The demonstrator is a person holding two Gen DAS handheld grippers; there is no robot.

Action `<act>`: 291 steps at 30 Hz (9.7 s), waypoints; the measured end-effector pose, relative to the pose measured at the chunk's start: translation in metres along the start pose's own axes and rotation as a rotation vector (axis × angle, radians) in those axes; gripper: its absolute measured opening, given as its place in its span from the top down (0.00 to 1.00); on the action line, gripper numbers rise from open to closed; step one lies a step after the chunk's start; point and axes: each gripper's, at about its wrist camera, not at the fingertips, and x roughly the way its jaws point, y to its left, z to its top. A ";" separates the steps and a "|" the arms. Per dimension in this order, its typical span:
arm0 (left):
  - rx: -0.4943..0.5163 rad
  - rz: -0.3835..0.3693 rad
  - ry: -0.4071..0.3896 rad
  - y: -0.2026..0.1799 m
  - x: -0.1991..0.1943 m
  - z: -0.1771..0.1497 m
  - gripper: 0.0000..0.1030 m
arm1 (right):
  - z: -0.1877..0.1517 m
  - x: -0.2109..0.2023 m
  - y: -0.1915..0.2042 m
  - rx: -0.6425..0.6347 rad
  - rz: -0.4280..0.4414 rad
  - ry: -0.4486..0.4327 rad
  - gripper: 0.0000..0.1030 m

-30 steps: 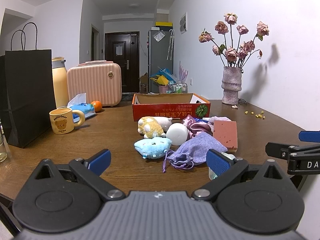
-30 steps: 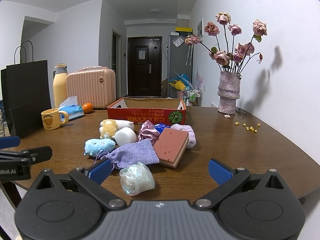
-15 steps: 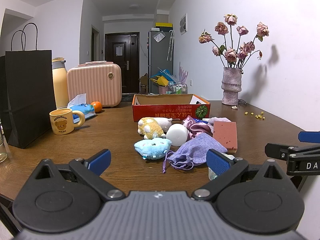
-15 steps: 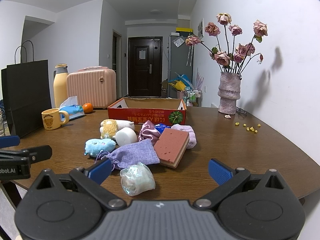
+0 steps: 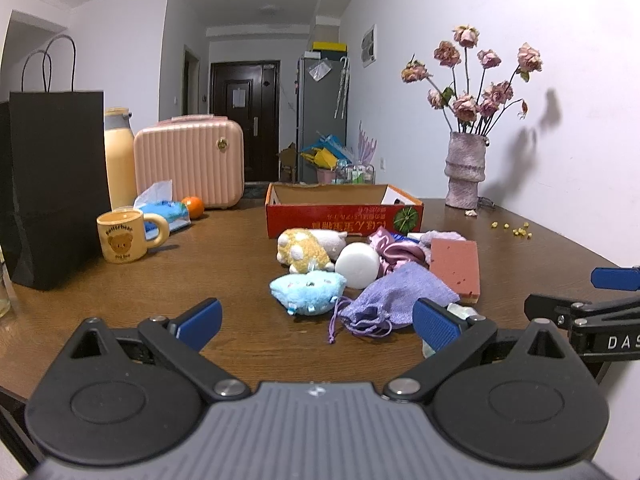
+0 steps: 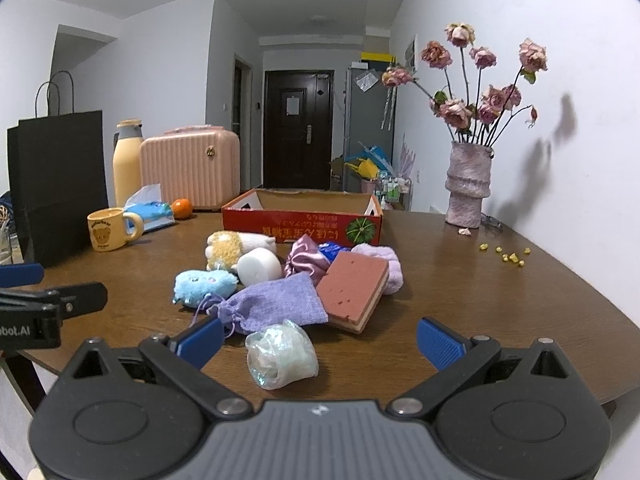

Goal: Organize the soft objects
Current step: 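Close the right gripper on the clear plastic bag, then grasp the purple drawstring pouch with the left gripper while the right holds the bag, then carry the pouch and bag with both grippers over the cardboard box, then open both grippers to drop the pouch and bag into the box, then move both tools back toward the remaining soft items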

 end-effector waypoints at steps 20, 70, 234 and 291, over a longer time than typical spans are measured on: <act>-0.050 0.015 0.093 0.033 0.061 -0.017 0.00 | -0.006 0.083 0.016 -0.037 0.053 0.148 0.09; 0.110 -0.128 0.204 -0.059 0.173 0.009 0.00 | -0.009 0.113 -0.085 0.099 -0.016 0.072 0.65; 0.084 0.019 0.158 0.036 0.491 0.179 0.50 | 0.213 0.470 -0.073 -0.059 0.102 0.124 0.64; 0.002 0.029 0.083 0.044 0.370 0.157 0.00 | 0.176 0.354 -0.074 -0.024 0.004 0.059 0.00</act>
